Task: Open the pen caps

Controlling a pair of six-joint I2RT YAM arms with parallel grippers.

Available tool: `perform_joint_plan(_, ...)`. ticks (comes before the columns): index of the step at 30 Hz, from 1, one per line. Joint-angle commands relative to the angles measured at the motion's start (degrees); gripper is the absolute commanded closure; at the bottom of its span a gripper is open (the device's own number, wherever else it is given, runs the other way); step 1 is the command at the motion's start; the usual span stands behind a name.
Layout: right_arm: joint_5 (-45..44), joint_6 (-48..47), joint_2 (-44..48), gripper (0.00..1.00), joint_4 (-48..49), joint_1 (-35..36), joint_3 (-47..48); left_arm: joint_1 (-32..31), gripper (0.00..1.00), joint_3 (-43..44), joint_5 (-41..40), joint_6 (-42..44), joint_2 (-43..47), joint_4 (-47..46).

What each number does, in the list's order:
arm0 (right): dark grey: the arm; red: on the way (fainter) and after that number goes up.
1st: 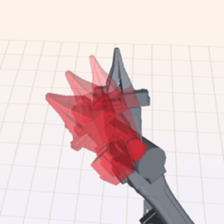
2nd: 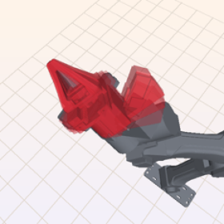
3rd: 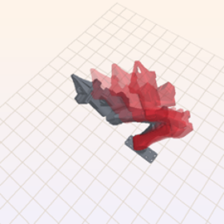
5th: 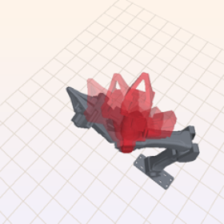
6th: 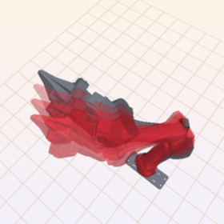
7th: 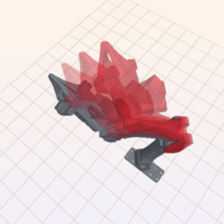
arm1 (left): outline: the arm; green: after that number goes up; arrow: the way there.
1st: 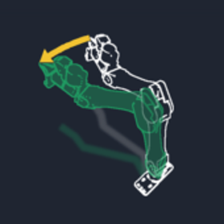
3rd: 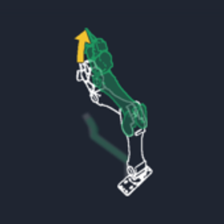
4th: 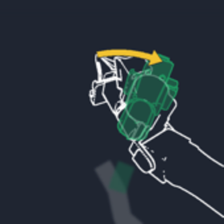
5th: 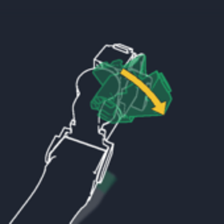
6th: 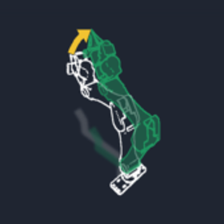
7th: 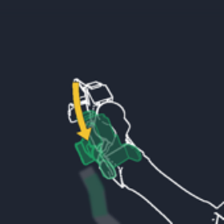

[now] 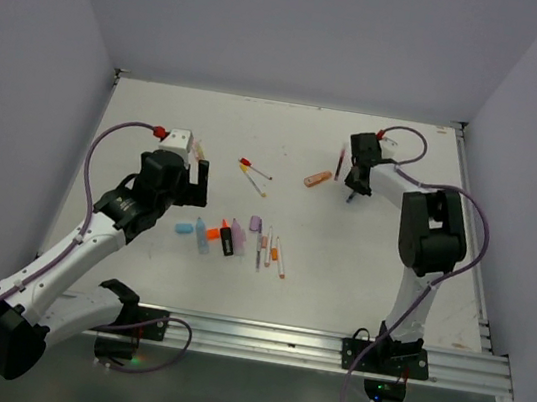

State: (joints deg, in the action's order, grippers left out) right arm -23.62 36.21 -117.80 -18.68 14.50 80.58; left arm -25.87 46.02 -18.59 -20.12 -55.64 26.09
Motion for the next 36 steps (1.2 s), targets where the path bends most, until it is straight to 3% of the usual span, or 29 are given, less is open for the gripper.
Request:
perform_joint_plan(1, 3.30, -3.59, 9.41, 0.99, 2.66, 0.96, -8.64, 0.38, 0.00, -0.06, 4.34, 1.14, 0.09, -3.41)
perform_joint_plan(8, 10.16, -11.50, 29.27, 0.99, 10.49, 9.74, -24.92, 0.38, 0.00, 1.27, 20.50, -6.33, -1.66, -10.08)
perform_joint_plan(12, 15.96, -13.97, 39.03, 0.96, 16.03, 16.60, -31.87, 0.29, 0.00, 1.35, 30.78, -14.92, -6.22, -17.11)
perform_joint_plan(15, 19.56, -15.90, 45.36, 0.95, 20.59, 21.52, -36.87, -0.32, 0.00, 1.97, 33.26, -20.03, -9.82, -21.77)
perform_joint_plan(21, 24.57, -17.22, 51.96, 0.92, 28.51, 27.24, -41.72, -8.05, 0.02, 6.36, 25.20, -24.61, -16.07, -27.21)
perform_joint_plan(27, 25.81, -17.49, 52.58, 0.91, 31.24, 29.70, -43.66, -13.42, 0.12, 7.15, 20.00, -30.41, -21.08, -33.37)
perform_joint_plan(36, 25.46, -17.22, 52.23, 0.91, 34.67, 30.76, -45.68, -16.23, 0.41, 7.86, 15.25, -31.30, -24.69, -34.96)
